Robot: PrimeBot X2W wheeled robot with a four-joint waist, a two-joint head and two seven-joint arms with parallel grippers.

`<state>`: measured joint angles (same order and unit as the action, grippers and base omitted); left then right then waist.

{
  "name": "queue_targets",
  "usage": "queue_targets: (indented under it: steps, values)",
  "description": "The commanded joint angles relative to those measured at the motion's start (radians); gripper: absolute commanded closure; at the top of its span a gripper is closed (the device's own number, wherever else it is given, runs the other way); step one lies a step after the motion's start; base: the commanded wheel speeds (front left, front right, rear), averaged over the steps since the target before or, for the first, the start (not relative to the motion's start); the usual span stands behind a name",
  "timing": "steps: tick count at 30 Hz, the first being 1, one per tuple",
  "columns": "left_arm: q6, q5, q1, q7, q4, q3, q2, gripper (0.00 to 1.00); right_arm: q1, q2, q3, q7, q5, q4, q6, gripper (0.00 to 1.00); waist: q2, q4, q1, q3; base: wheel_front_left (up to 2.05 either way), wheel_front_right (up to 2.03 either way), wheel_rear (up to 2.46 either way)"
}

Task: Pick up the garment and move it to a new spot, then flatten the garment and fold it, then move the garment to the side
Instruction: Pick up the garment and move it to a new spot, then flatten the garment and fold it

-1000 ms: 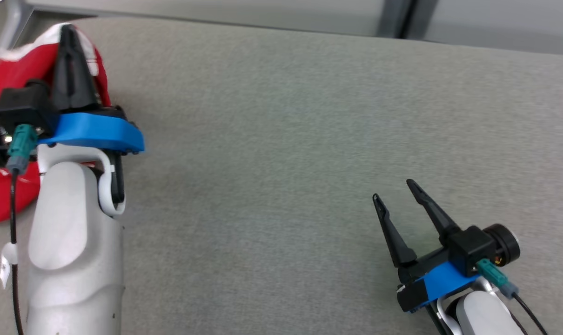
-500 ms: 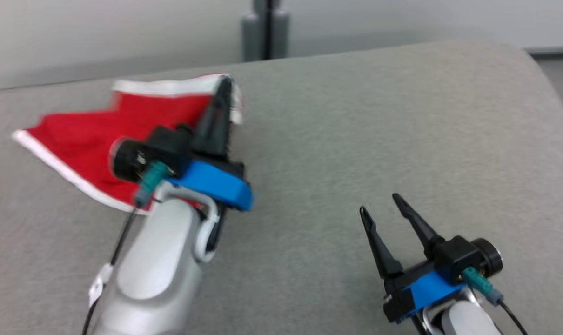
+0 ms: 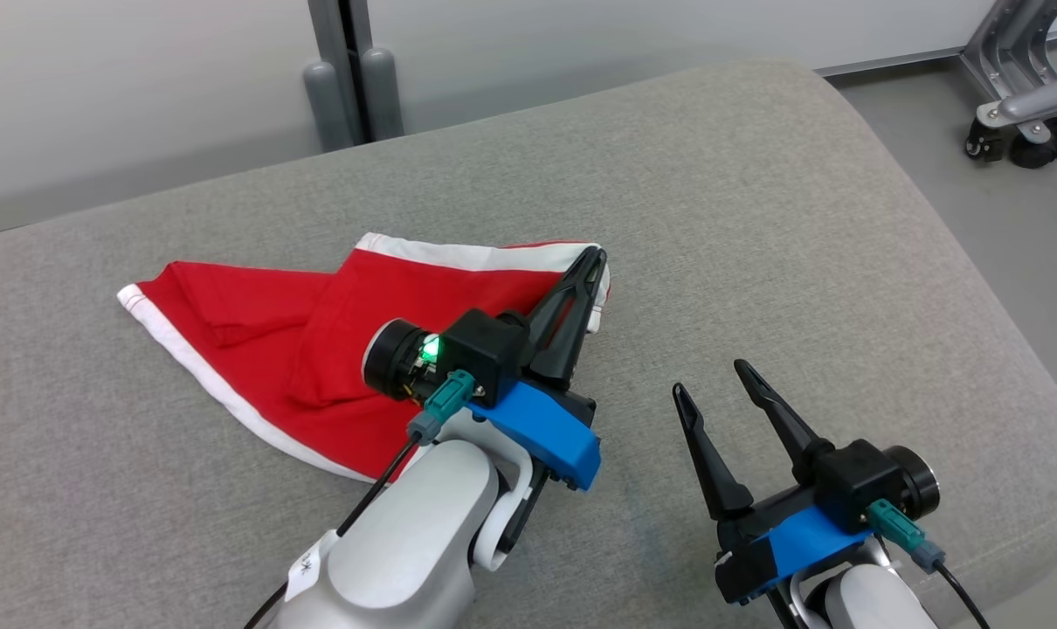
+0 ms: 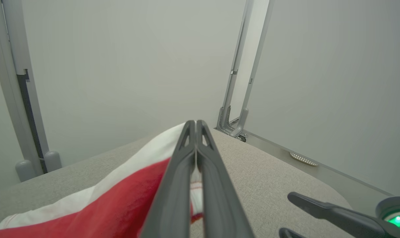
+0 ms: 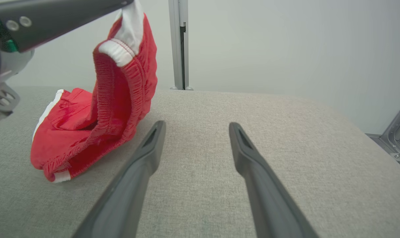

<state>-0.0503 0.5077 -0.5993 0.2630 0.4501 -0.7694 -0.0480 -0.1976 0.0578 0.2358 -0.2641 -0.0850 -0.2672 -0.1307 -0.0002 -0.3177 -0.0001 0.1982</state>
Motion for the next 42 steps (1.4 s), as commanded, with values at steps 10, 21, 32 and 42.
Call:
queue_targets:
  steps: [10, 21, 32, 42]
  values:
    - [-0.053, -0.066, 0.11, 0.003, 0.056, 0.143, -0.003, 0.0, 0.018, -0.005, -0.027, -0.001, 0.003, 0.004, 0.0, 0.0, 0.0002, 0.096, 0.0001, -0.043, 0.0, 0.0, 0.0]
    - [-0.07, -0.255, 0.416, 0.003, -0.044, 0.449, -0.029, 0.0, 0.088, -0.005, -0.032, -0.001, 0.018, -0.007, 0.0, 0.0, 0.0002, 0.219, 0.0001, -0.168, 0.0, 0.0, 0.0]
    - [-0.063, -0.358, 0.674, 0.003, -0.166, 0.663, -0.015, 0.0, 0.147, -0.006, -0.024, -0.001, 0.02, -0.031, 0.0, 0.0, 0.0002, 0.299, 0.0001, -0.217, 0.0, 0.0, 0.0]
    - [-0.012, -0.407, 0.687, 0.003, -0.15, 0.691, -0.004, 0.0, 0.156, -0.006, -0.015, -0.001, 0.019, -0.07, 0.0, 0.0, 0.0002, 0.366, 0.0001, -0.191, 0.0, 0.0, 0.0]
